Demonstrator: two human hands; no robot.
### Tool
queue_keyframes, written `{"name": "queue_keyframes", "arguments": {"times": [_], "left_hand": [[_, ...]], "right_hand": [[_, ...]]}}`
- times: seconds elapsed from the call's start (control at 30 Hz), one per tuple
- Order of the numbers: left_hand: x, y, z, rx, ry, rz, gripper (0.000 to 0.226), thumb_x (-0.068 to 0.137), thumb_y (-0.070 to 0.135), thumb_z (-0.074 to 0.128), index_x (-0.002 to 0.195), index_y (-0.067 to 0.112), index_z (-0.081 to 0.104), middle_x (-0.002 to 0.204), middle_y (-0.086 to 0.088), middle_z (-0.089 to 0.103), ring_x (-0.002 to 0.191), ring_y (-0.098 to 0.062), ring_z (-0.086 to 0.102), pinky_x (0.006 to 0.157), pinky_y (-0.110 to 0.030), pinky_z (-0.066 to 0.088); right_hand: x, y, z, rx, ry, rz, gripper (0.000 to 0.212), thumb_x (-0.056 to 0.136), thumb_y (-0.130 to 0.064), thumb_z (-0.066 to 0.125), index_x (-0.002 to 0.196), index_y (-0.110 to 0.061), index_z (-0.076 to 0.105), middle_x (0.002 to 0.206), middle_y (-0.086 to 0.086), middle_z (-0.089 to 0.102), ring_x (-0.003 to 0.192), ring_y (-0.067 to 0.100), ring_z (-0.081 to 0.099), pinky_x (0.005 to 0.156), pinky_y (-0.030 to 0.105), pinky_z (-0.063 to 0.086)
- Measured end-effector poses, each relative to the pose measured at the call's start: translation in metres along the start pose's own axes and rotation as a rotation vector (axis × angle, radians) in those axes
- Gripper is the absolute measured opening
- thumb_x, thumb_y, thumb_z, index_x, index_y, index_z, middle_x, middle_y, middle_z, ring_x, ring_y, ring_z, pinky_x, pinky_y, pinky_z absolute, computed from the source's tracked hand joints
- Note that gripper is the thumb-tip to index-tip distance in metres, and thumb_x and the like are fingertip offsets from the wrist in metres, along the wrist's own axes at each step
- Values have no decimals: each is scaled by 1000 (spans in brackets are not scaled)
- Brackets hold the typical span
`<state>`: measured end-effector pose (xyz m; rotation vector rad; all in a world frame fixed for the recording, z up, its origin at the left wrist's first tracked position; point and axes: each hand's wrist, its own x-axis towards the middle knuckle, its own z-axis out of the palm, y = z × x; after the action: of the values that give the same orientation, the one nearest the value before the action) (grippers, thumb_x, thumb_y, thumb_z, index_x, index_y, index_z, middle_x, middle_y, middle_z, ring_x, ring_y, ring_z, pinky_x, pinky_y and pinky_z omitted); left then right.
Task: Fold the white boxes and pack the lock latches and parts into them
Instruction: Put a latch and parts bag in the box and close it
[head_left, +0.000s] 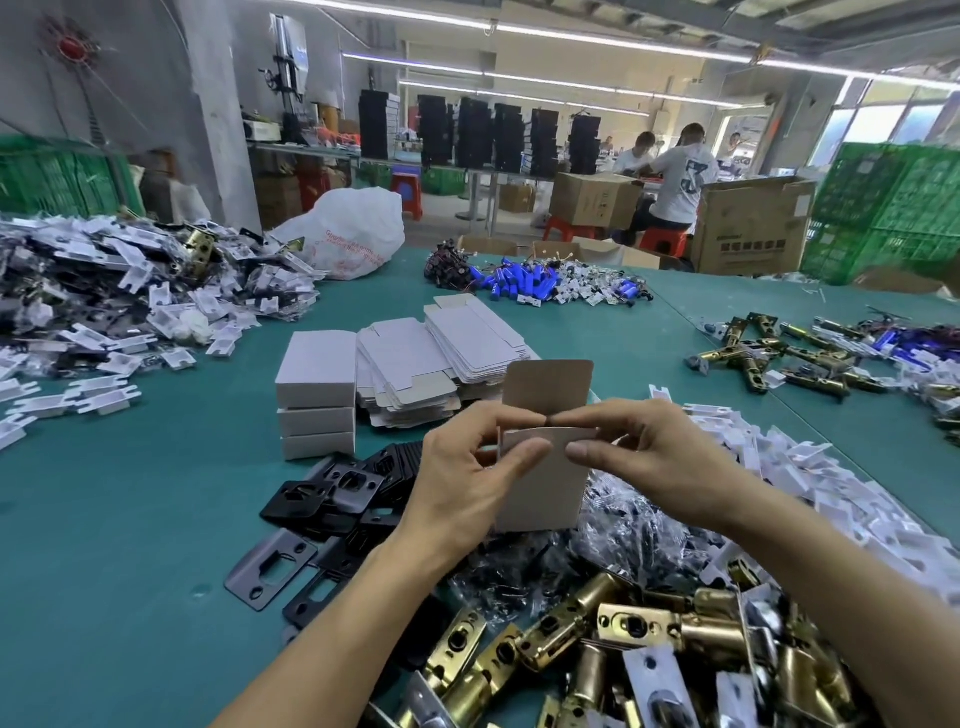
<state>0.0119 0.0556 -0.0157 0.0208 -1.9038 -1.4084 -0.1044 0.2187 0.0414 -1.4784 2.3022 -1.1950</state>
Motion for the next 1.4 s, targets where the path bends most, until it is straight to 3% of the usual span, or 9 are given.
{"name": "queue_keyframes", "arguments": {"times": [0.07, 0.2, 0.3, 0.43, 0.63, 0.97, 1.13, 1.27, 1.4], "left_hand": [[1, -2, -2, -4, -10, -53, 15, 81, 43, 72, 95, 47, 70, 95, 15, 73, 89, -11, 70, 75, -41, 60], [2, -3, -4, -9, -33, -81, 18, 82, 46, 71, 100, 42, 70, 92, 19, 72, 83, -5, 68, 68, -26, 55], [3, -1, -4, -24, -50, -97, 19, 82, 43, 72, 101, 40, 71, 98, 16, 74, 90, -9, 70, 78, -35, 60], [2, 2, -2, -126, -48, -86, 27, 82, 33, 74, 109, 32, 73, 109, 6, 75, 104, -16, 71, 93, -44, 57], [-1, 1, 4, -191, 78, -85, 37, 72, 11, 86, 99, 21, 64, 106, 6, 73, 98, -17, 74, 78, -34, 62], [1, 1, -1, -203, 107, -58, 33, 71, 41, 88, 83, 19, 67, 104, 3, 76, 98, -20, 74, 80, -40, 62], [5, -4, -6, -107, 130, -69, 17, 76, 31, 84, 82, 21, 71, 91, 3, 77, 91, -18, 75, 81, -54, 60], [5, 0, -6, -76, 109, -85, 27, 70, 42, 83, 86, 29, 64, 89, 6, 75, 85, -16, 74, 80, -49, 61], [8, 0, -5, -176, 146, -157, 48, 66, 55, 85, 100, 40, 54, 105, -7, 72, 91, -26, 74, 84, -46, 60]], "right_hand": [[1, -2, 1, -24, 27, -55, 30, 86, -18, 75, 105, -40, 73, 96, -21, 73, 83, 3, 65, 71, 19, 49], [5, -11, 2, 211, 168, -119, 33, 79, -26, 78, 106, -38, 63, 110, -11, 69, 107, 15, 66, 87, 37, 55], [10, -22, 2, 314, 204, -120, 29, 83, -35, 66, 111, -41, 61, 102, -8, 70, 94, 9, 69, 81, 22, 54], [11, -27, 2, 298, 192, -108, 11, 79, -31, 67, 85, -28, 76, 85, -2, 77, 80, 10, 69, 76, 18, 54], [8, -23, -1, 236, 200, -59, 21, 69, -27, 76, 90, -23, 74, 90, 1, 77, 85, 14, 72, 80, 25, 58], [12, -27, 5, 70, 197, -68, 15, 78, -12, 80, 82, -25, 73, 82, -3, 75, 81, 9, 71, 76, 23, 57], [21, -34, 1, 166, 165, 22, 11, 79, -8, 79, 82, -16, 74, 80, 1, 76, 75, 7, 70, 70, 18, 54], [25, -37, 5, 315, 153, 107, 9, 91, -16, 68, 94, -11, 74, 79, -2, 73, 68, -3, 62, 62, 8, 47], [14, -35, 5, 239, 52, 30, 26, 79, -34, 68, 99, -19, 75, 93, 1, 77, 86, 7, 70, 78, 18, 55]]}}
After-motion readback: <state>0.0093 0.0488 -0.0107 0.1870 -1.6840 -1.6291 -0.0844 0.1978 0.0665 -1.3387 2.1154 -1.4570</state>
